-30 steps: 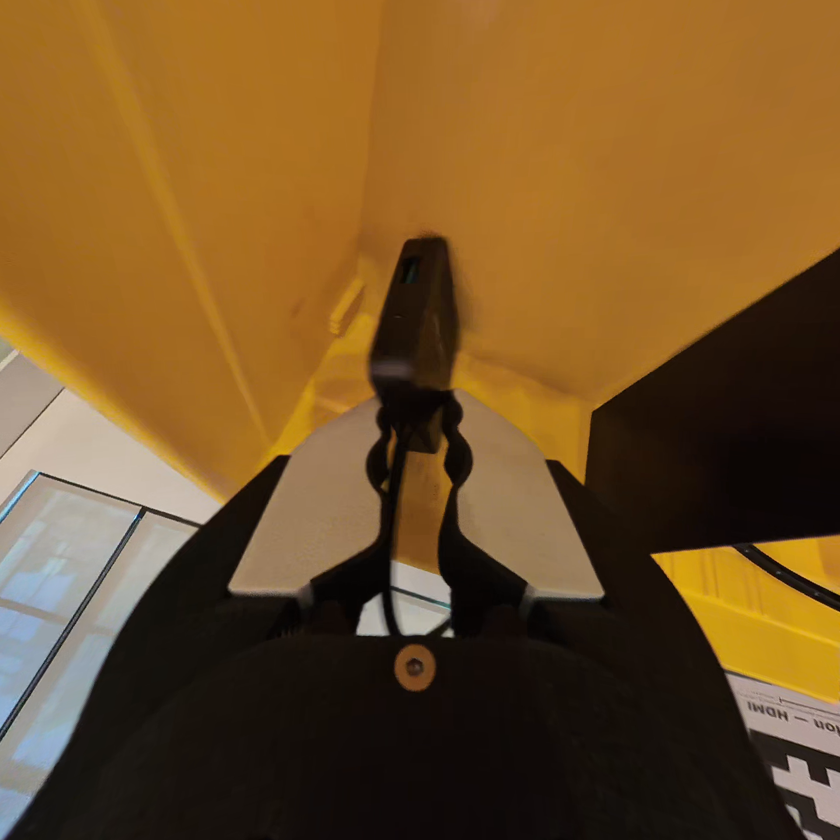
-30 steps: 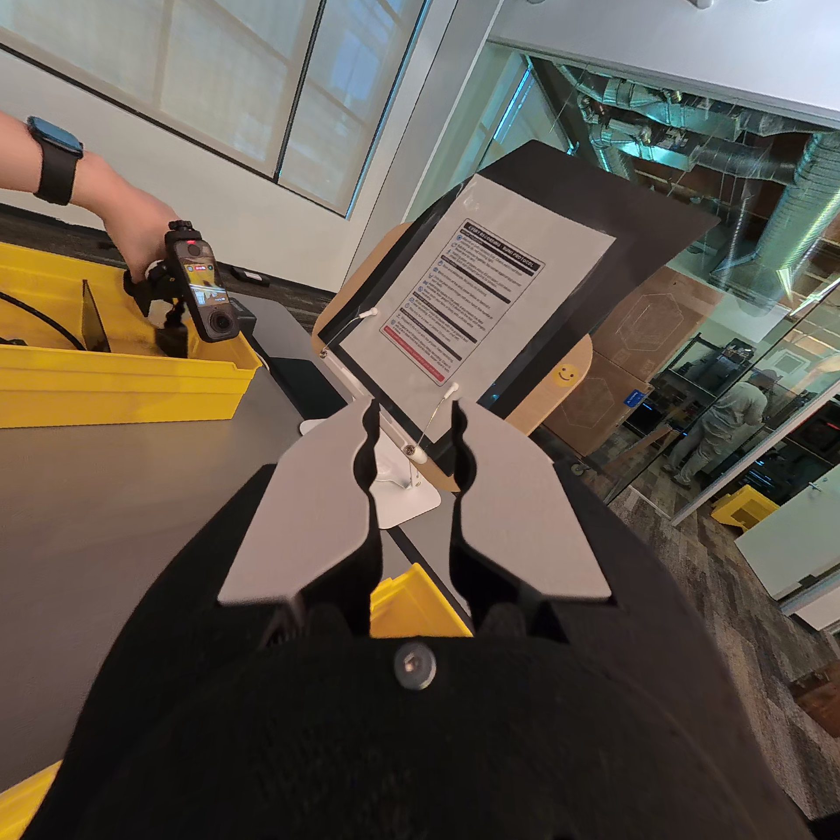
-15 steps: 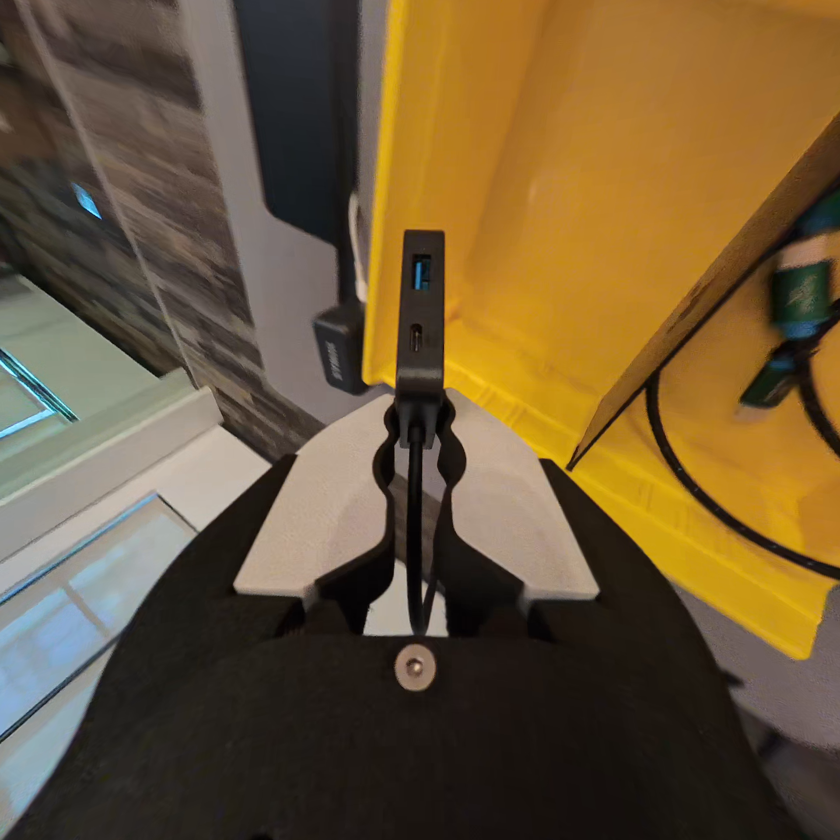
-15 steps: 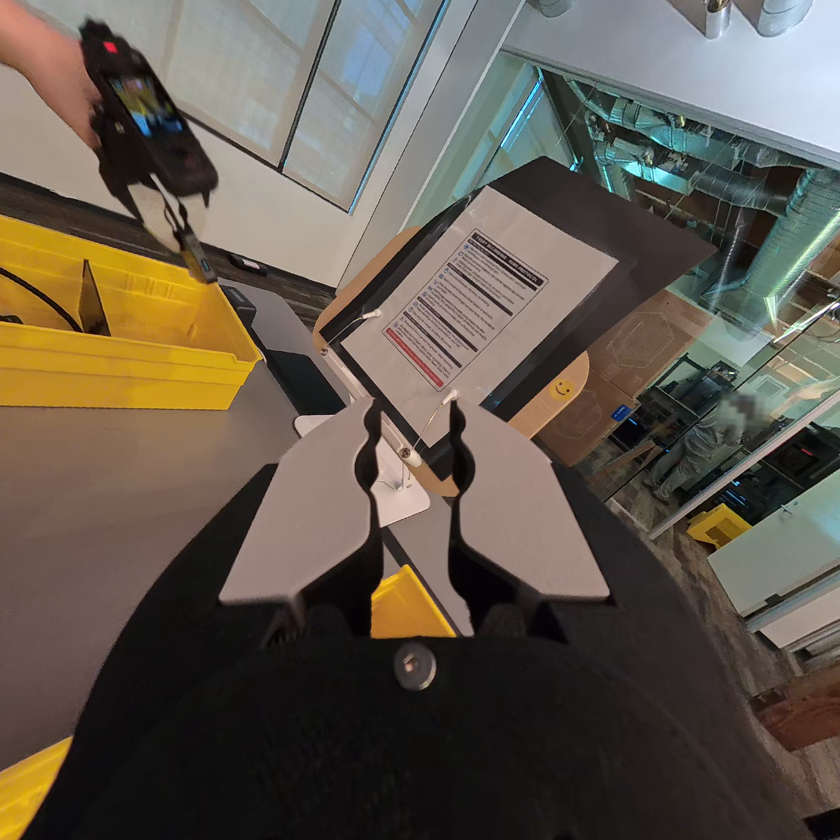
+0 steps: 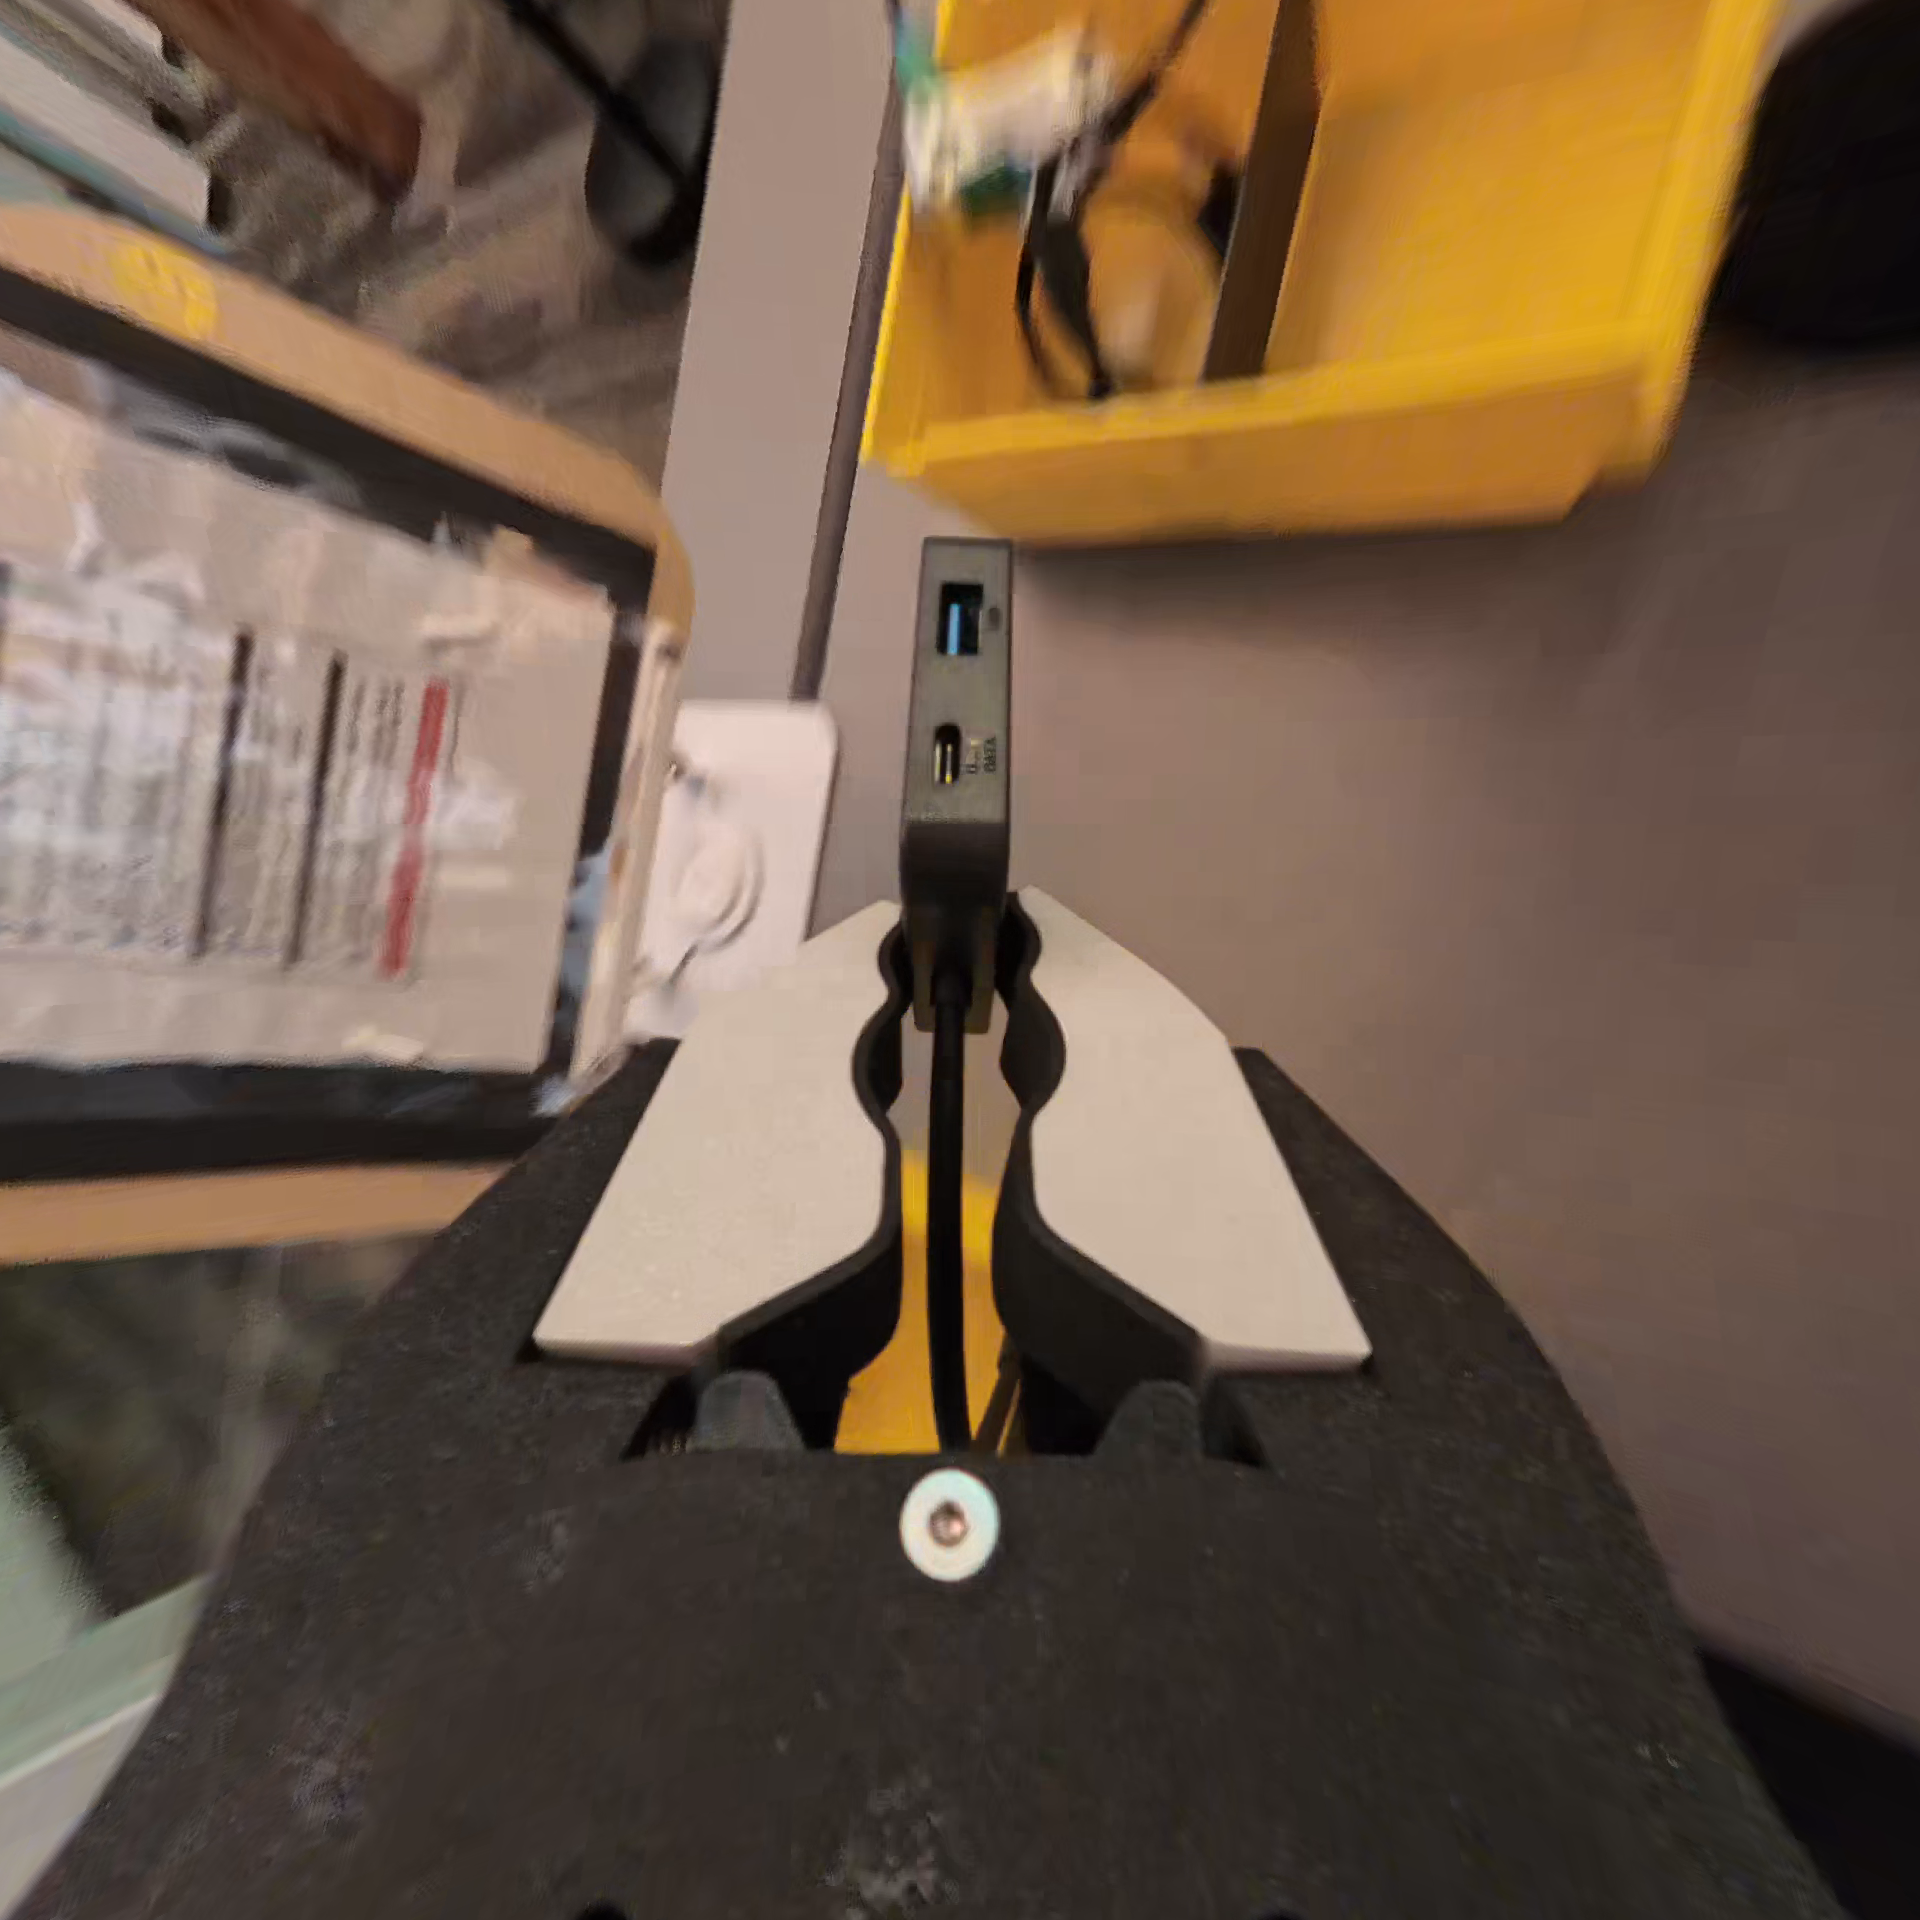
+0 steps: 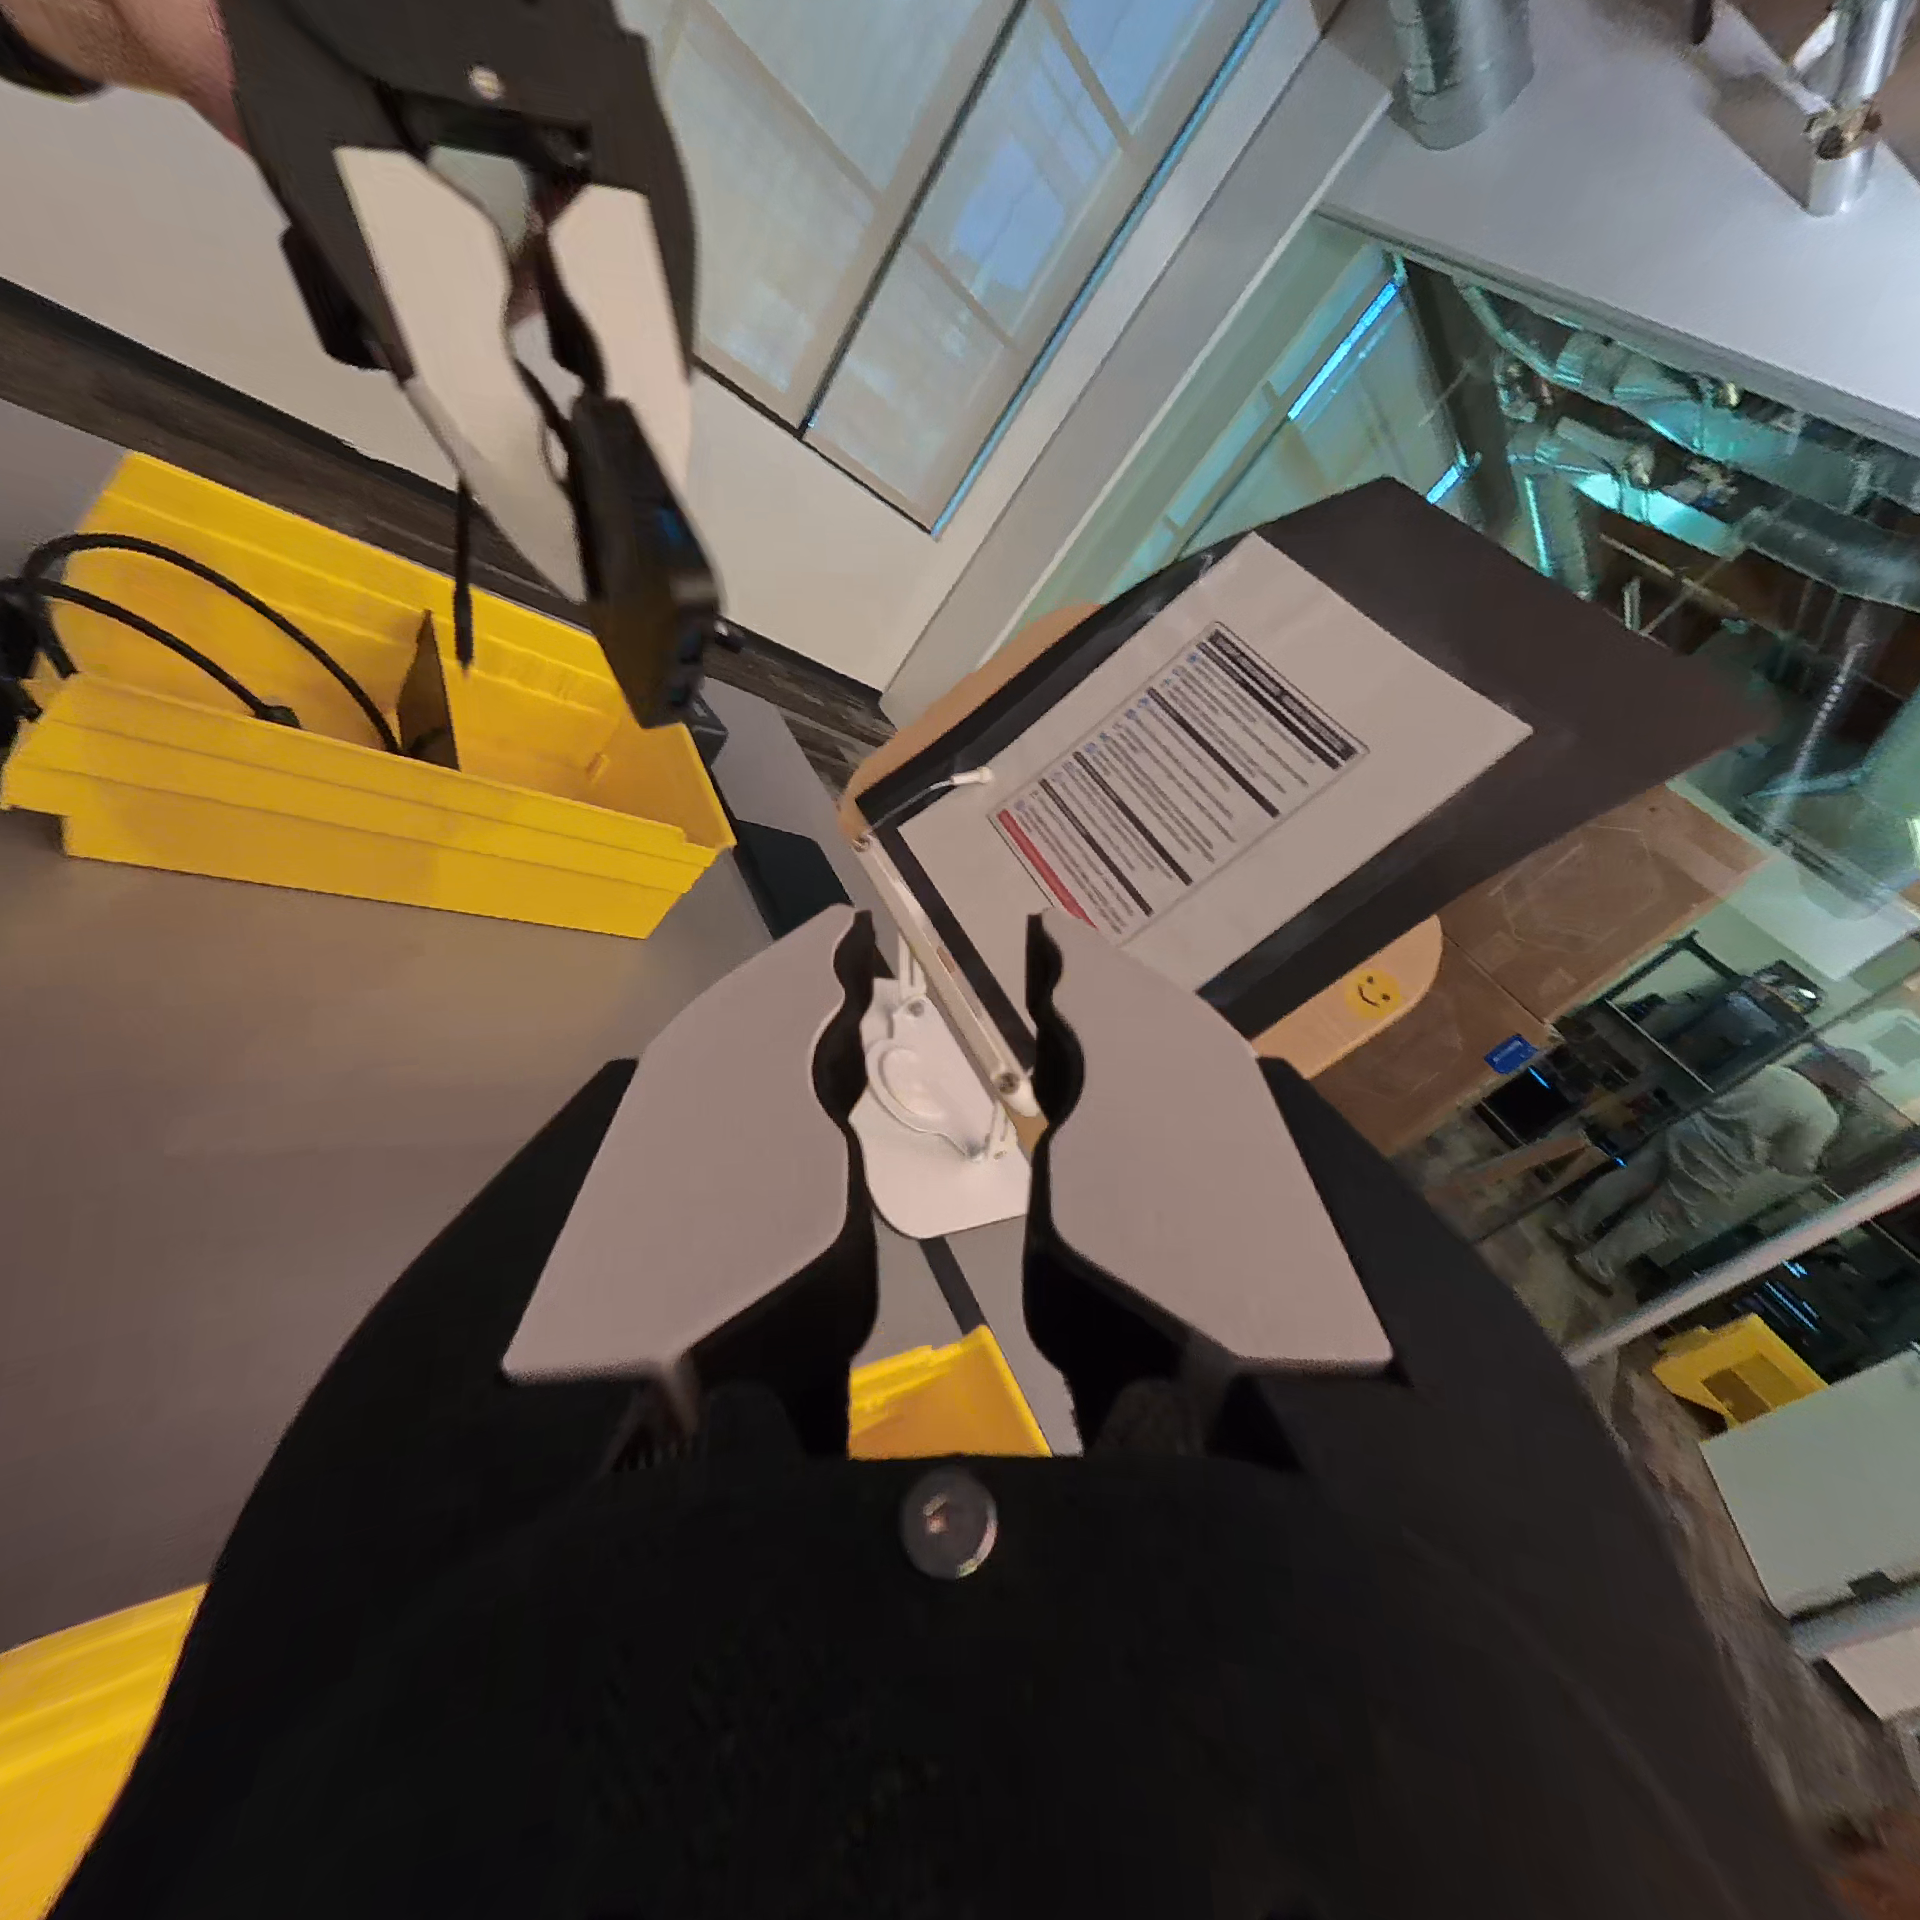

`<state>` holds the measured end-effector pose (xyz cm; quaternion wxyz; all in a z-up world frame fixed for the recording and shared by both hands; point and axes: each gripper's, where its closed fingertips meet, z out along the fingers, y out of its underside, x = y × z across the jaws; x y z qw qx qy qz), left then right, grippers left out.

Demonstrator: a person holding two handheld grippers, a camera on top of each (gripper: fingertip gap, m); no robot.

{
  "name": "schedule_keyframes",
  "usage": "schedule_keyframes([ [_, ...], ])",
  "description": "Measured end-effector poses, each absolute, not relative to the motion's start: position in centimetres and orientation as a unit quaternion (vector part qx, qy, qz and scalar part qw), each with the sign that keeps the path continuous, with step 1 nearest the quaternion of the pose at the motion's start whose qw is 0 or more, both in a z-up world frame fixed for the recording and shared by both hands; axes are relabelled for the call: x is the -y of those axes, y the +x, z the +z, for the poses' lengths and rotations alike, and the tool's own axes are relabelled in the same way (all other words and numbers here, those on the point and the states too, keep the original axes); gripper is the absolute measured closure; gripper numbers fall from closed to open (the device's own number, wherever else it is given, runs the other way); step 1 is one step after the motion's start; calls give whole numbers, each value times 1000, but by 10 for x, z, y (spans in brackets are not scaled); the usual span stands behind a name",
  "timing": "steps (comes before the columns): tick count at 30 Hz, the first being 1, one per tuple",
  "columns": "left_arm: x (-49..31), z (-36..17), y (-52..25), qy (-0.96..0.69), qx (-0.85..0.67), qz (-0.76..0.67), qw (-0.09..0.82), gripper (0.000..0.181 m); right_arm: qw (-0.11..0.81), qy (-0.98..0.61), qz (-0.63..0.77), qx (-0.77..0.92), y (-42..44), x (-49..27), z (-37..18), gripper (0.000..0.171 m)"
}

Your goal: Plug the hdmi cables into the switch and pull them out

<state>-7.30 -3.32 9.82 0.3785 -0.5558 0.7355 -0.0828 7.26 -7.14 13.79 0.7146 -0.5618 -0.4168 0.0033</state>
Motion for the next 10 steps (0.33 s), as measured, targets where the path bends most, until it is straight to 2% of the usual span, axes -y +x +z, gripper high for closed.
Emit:
schedule_keyframes([
  [4, 63, 120, -31, -605, -669, -269, 337, 167, 725, -527, -30, 443, 64, 77, 140, 145],
  [7, 70, 130, -17, -638, -629, -342, 282, 167, 734, -468, -162, 464, 60, 67, 135, 145],
  [10, 77, 142, -11, -679, -576, -417, 182, 167, 746, -373, -268, 483, 37, 65, 132, 139],
])
